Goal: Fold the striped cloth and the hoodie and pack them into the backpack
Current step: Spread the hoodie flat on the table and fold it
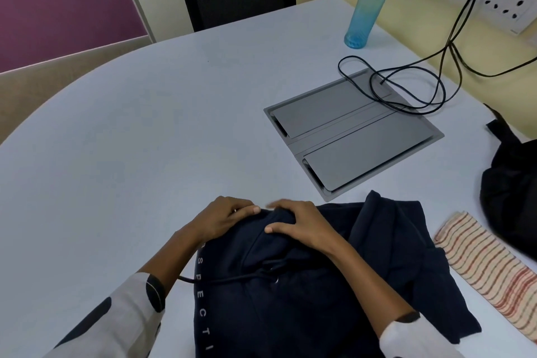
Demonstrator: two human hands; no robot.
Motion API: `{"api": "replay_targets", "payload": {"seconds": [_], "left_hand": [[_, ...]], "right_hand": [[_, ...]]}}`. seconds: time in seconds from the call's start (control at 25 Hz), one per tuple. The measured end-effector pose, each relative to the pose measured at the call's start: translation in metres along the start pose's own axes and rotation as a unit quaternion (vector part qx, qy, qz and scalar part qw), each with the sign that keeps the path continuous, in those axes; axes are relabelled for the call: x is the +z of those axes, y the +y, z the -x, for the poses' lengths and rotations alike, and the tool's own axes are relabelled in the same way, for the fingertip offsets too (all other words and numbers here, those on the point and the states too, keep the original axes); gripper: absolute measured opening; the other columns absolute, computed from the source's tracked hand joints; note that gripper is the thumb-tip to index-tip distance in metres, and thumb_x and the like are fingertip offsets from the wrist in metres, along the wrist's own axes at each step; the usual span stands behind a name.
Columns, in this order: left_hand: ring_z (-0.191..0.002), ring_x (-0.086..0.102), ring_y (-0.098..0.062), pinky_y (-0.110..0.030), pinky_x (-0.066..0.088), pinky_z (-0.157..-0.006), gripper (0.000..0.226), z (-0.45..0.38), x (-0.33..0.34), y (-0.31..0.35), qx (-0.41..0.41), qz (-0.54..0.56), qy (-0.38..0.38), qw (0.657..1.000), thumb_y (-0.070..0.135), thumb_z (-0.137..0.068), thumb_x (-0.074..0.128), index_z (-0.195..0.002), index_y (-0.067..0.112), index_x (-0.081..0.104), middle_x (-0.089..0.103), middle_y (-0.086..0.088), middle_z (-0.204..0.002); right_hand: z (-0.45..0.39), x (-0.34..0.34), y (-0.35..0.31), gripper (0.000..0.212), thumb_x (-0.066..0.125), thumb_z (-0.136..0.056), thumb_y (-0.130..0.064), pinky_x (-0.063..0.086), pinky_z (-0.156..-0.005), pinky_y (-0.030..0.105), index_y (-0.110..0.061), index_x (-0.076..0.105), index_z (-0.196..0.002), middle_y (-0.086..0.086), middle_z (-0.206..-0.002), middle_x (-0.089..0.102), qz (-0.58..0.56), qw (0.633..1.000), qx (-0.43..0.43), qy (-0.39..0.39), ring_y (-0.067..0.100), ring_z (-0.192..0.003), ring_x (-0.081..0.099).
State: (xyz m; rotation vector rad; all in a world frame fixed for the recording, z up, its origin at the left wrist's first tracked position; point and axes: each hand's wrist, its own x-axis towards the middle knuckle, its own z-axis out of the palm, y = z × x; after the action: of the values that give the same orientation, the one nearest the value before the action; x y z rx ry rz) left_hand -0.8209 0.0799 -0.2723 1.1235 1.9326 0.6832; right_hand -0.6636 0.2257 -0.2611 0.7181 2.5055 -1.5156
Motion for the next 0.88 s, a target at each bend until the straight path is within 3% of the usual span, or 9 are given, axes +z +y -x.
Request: {"api": "replay_targets", "payload": {"seconds": [0.08, 0.2, 0.4, 0.6, 0.72, 0.8, 0.88], "left_hand": [[-0.068, 0.056, -0.009, -0.026, 0.04, -0.072, 0.053, 0.006, -0.005, -0.014, -0.058, -0.044, 0.019, 0.997, 0.066, -0.086, 0.036, -0.066, 0.024, 0.059, 0.061, 0.006, -0.069], [-0.065, 0.053, -0.013, -0.032, 0.029, -0.082, 0.077, 0.007, -0.005, -0.034, -0.131, -0.099, 0.073, 0.984, 0.08, -0.081, 0.022, -0.059, 0.011, 0.048, 0.056, 0.0, -0.061], [-0.062, 0.049, -0.015, -0.033, 0.022, -0.083, 0.054, -0.006, 0.019, -0.027, -0.136, -0.212, 0.164, 0.954, 0.054, -0.096, 0.032, -0.05, 0.026, 0.038, 0.045, 0.005, -0.053], [-0.053, 0.043, -0.014, -0.032, 0.025, -0.072, 0.055, -0.004, 0.026, -0.031, -0.154, -0.18, 0.237, 0.942, 0.049, -0.097, 0.037, -0.051, 0.018, 0.036, 0.045, 0.003, -0.05], [-0.07, 0.051, -0.013, -0.036, 0.031, -0.076, 0.039, 0.009, 0.025, -0.037, -0.112, -0.115, 0.281, 0.946, 0.041, -0.097, 0.041, -0.068, 0.019, 0.054, 0.055, 0.006, -0.072], [-0.088, 0.05, -0.008, -0.034, 0.026, -0.084, 0.024, 0.02, 0.028, -0.034, -0.074, -0.119, 0.316, 0.938, 0.037, -0.098, 0.042, -0.091, 0.025, 0.062, 0.056, 0.009, -0.094], [-0.1, 0.05, -0.011, -0.032, 0.021, -0.09, 0.027, 0.021, 0.032, -0.025, -0.048, -0.136, 0.326, 0.934, 0.039, -0.098, 0.038, -0.106, 0.027, 0.061, 0.055, 0.008, -0.11]], "right_hand": [[-0.002, -0.003, 0.009, 0.031, 0.079, -0.074, -0.033, 0.046, -0.09, 0.019, -0.023, 0.074, -0.102, -0.011, -0.102, 0.072, -0.032, 0.999, 0.035, 0.014, 0.002, -0.098, 0.062], [0.007, -0.013, 0.029, 0.021, 0.085, -0.067, -0.029, 0.051, -0.084, 0.022, -0.02, 0.076, -0.083, -0.005, -0.087, 0.075, -0.098, 0.987, 0.125, 0.002, 0.009, -0.091, 0.067], [0.012, -0.022, 0.043, 0.022, 0.085, -0.066, -0.013, 0.054, -0.084, 0.027, -0.011, 0.071, -0.084, 0.01, -0.089, 0.073, -0.224, 0.954, 0.197, 0.004, 0.02, -0.086, 0.069], [0.013, -0.016, 0.04, 0.032, 0.085, -0.067, -0.029, 0.048, -0.073, 0.017, -0.02, 0.067, -0.092, -0.001, -0.079, 0.066, -0.069, 0.98, 0.177, 0.056, 0.01, -0.077, 0.063], [0.031, -0.043, 0.035, 0.017, 0.075, -0.079, -0.03, 0.049, -0.073, 0.015, -0.019, 0.069, -0.091, -0.004, -0.079, 0.07, -0.077, 0.973, 0.133, 0.171, 0.005, -0.073, 0.067], [0.052, -0.069, 0.042, 0.008, 0.071, -0.084, -0.023, 0.044, -0.07, 0.005, -0.016, 0.071, -0.087, -0.004, -0.081, 0.071, -0.062, 0.945, 0.109, 0.301, 0.0, -0.071, 0.064], [0.065, -0.089, 0.058, 0.009, 0.069, -0.085, -0.019, 0.04, -0.07, 0.002, -0.015, 0.07, -0.093, 0.0, -0.092, 0.069, -0.025, 0.909, 0.119, 0.398, 0.003, -0.079, 0.063]]}}
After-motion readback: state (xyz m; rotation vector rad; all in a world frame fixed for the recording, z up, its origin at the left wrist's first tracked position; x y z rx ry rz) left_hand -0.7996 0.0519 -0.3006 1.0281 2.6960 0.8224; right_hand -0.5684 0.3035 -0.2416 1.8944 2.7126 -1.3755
